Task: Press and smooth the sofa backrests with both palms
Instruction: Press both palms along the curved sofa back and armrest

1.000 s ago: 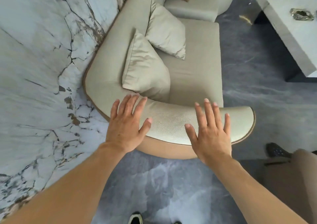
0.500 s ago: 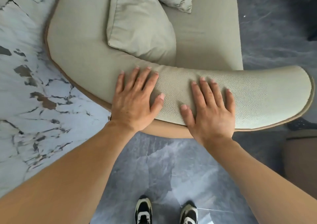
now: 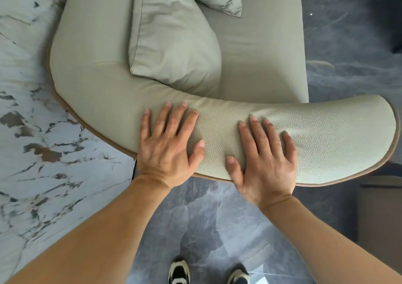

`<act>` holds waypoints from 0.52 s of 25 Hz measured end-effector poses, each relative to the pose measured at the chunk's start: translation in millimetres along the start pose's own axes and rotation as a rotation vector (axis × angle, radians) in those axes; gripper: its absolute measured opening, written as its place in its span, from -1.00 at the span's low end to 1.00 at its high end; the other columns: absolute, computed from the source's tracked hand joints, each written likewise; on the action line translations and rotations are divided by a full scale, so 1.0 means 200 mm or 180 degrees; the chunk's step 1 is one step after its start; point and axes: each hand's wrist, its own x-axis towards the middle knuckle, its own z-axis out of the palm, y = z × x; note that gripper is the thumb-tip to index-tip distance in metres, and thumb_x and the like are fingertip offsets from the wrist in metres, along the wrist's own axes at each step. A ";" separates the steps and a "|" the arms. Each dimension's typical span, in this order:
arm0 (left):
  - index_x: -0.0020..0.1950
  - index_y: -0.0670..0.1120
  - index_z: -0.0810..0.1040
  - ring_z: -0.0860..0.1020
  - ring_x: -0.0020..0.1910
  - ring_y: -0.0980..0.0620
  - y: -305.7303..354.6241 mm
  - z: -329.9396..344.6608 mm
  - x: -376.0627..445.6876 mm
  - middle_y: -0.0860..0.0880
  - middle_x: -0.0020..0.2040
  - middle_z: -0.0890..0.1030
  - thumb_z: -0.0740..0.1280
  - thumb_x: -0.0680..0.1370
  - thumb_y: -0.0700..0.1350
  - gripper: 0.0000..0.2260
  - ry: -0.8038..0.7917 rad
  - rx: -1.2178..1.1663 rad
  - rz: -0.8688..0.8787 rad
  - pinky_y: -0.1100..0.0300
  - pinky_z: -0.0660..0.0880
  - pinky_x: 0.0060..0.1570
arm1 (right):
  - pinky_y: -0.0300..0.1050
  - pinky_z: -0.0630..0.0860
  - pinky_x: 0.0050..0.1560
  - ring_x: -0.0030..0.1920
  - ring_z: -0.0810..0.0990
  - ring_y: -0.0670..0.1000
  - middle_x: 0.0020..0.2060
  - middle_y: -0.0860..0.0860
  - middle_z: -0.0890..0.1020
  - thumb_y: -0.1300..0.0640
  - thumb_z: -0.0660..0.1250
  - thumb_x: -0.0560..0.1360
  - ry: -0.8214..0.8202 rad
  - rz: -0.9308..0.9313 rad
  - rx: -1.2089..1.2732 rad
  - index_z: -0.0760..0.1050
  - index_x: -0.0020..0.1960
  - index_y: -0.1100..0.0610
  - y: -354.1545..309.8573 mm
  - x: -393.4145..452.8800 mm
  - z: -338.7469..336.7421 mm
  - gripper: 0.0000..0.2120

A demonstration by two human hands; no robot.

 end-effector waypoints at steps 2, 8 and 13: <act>0.41 -0.05 0.41 0.31 0.43 -0.20 -0.01 0.02 0.06 -0.10 0.43 0.43 0.13 0.49 0.17 -0.45 0.0030 -0.0011 -0.0014 -0.30 0.10 0.41 | 0.26 0.30 0.33 0.41 0.38 0.16 0.41 0.09 0.44 -0.24 0.02 0.54 0.0049 -0.0011 -0.0015 0.35 0.44 0.11 0.02 0.06 0.03 -0.38; 0.40 -0.04 0.41 0.33 0.42 -0.19 -0.05 0.06 0.24 -0.09 0.41 0.44 0.13 0.50 0.17 -0.47 0.0150 -0.0013 -0.0002 -0.29 0.10 0.41 | 0.26 0.28 0.35 0.41 0.38 0.16 0.41 0.08 0.45 -0.23 0.02 0.54 0.0187 -0.0019 -0.0030 0.35 0.44 0.10 0.05 0.23 0.12 -0.39; 0.39 -0.04 0.42 0.33 0.42 -0.18 -0.07 0.09 0.37 -0.09 0.41 0.45 0.14 0.50 0.17 -0.47 0.0205 -0.0001 0.0025 -0.29 0.11 0.41 | 0.25 0.28 0.35 0.41 0.38 0.16 0.40 0.08 0.45 -0.23 0.00 0.55 0.0211 -0.0014 -0.0041 0.34 0.44 0.11 0.09 0.35 0.16 -0.39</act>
